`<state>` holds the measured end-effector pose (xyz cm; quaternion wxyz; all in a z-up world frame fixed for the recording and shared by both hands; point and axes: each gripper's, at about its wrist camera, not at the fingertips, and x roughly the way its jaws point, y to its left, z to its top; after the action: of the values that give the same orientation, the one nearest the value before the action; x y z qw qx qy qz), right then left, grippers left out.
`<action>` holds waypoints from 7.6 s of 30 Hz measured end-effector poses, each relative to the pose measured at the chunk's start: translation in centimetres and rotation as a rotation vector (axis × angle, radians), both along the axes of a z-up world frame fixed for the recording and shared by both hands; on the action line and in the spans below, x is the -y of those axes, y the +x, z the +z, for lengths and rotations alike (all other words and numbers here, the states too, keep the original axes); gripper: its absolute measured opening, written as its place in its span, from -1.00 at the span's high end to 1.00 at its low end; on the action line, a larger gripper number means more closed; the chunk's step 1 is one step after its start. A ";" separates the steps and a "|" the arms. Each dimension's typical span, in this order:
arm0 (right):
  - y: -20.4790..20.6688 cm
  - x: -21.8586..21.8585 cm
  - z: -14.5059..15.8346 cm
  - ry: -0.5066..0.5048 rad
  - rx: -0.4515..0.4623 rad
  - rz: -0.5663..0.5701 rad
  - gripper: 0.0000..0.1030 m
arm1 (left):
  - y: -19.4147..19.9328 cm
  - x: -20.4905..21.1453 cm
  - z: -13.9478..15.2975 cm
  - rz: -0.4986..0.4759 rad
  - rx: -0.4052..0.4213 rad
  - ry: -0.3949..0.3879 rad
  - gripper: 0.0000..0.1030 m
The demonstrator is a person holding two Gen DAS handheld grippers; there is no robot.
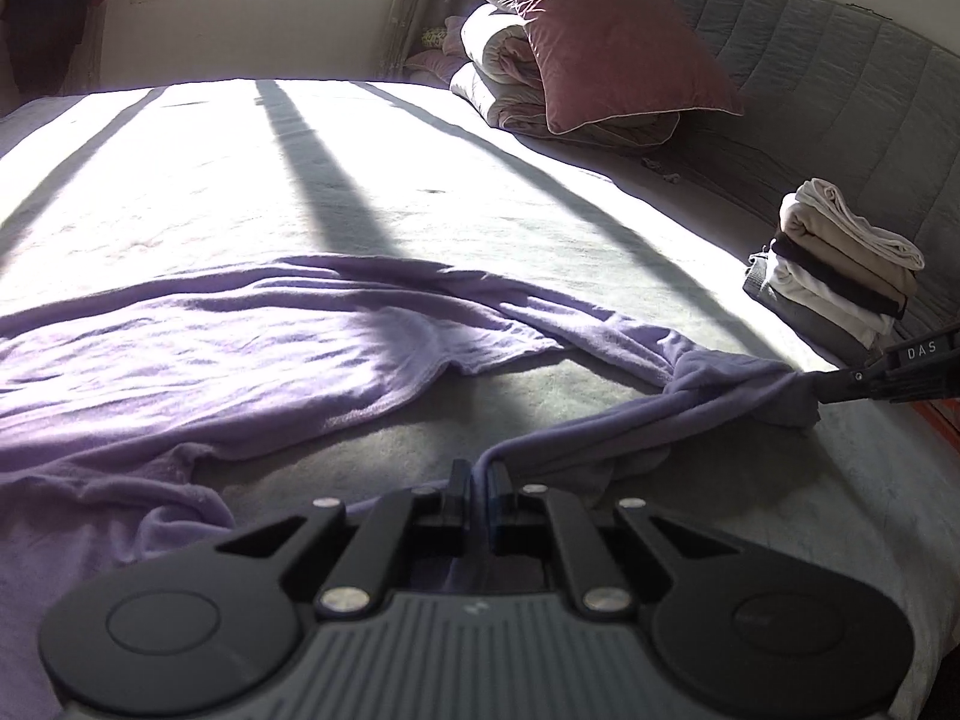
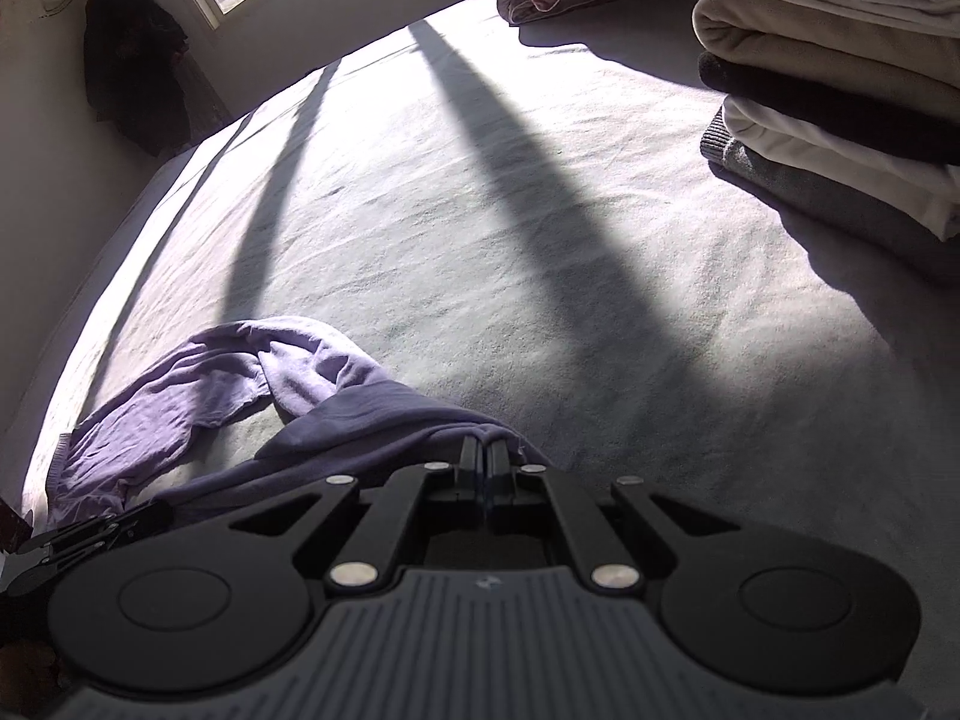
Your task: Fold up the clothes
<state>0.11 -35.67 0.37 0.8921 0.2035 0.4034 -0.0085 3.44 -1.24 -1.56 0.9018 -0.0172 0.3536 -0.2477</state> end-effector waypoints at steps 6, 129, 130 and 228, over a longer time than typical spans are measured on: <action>-0.4 0.4 0.8 0.008 0.035 -0.020 0.99 | 0.7 0.3 -0.1 0.028 -0.016 0.003 0.90; -7.2 8.3 -1.9 0.067 -0.109 -0.155 0.27 | -10.7 10.3 0.6 -0.614 0.182 0.162 0.49; -7.1 8.3 -1.9 0.073 -0.109 -0.152 0.27 | -10.6 10.6 0.4 -0.613 0.179 0.170 0.49; -4.5 -19.5 2.2 -0.312 0.084 0.815 0.75 | -8.5 -18.5 0.7 0.352 -0.089 0.089 0.35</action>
<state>-4.40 -16.21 2.57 0.8582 -0.1094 0.4082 0.2914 -5.07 17.24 -0.86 0.9147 -0.0499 0.3951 -0.0694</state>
